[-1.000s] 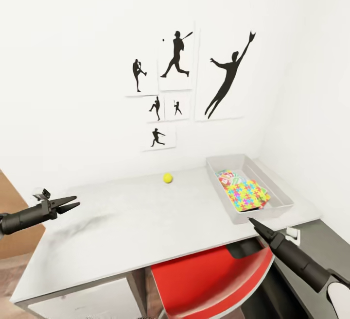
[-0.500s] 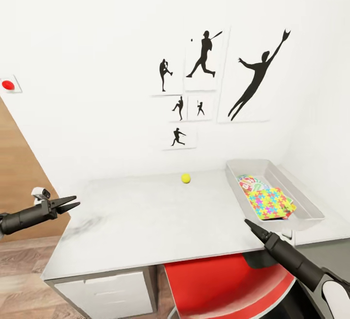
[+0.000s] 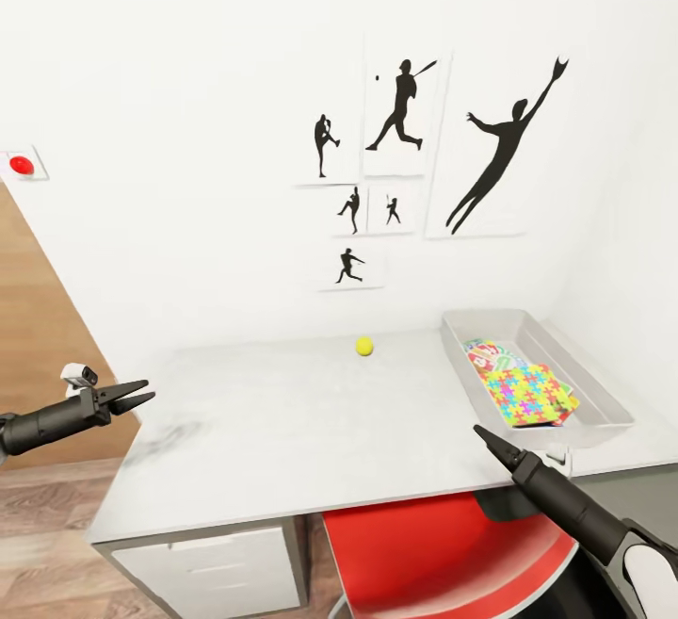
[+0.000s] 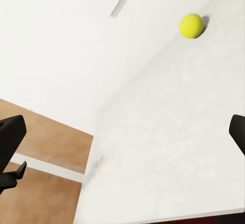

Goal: Put all the toys in the child's room - the three board games (two on the bed and one on the table), the two jigsaw puzzles on the table, and the tennis ball on the table - inside the toy box on the table in the child's room.

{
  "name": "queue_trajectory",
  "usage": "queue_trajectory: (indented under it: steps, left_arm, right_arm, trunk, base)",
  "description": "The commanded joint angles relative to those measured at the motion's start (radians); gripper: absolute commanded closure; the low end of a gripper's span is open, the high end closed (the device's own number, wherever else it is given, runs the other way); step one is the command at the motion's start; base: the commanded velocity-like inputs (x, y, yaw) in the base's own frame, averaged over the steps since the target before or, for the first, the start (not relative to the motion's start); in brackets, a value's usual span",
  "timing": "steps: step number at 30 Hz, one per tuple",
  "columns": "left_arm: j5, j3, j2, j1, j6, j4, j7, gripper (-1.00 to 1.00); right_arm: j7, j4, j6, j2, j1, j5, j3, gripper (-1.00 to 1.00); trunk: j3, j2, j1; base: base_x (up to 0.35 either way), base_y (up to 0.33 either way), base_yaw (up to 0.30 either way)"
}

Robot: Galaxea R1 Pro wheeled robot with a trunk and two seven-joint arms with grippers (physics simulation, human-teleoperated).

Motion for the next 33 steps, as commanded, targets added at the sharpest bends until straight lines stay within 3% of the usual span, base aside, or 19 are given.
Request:
queue_trajectory:
  steps: [1,8,24,33]
  left_arm:
    - [0.000,0.000,0.000,-0.001,0.011,0.000,-0.003,-1.00]
    - [0.000,0.000,0.000,-0.001,0.011,0.000,-0.003,-1.00]
    - [0.000,0.000,-0.001,-0.001,0.010,0.000,-0.006,-1.00]
    - [0.000,0.000,-0.001,-0.001,0.009,0.000,-0.009,-1.00]
  right_arm:
    - [0.001,-0.001,0.007,0.000,-0.001,-0.003,-0.001,-1.00]
    - [0.001,-0.002,0.008,0.000,-0.001,-0.003,-0.001,-1.00]
    - [0.002,0.000,0.008,-0.001,-0.001,-0.003,-0.002,-1.00]
    - [0.003,0.002,-0.034,-0.002,-0.001,-0.004,0.000,-1.00]
  trunk:
    - [-0.002,-0.002,0.001]
    - [-0.002,-0.002,0.001]
    - [-0.002,-0.002,0.001]
    - [-0.002,-0.002,0.001]
  base:
    - [0.000,0.192,0.000]
    - [0.000,0.079,0.093]
    - [0.087,-0.007,0.276]
    - [0.041,0.012,0.042]
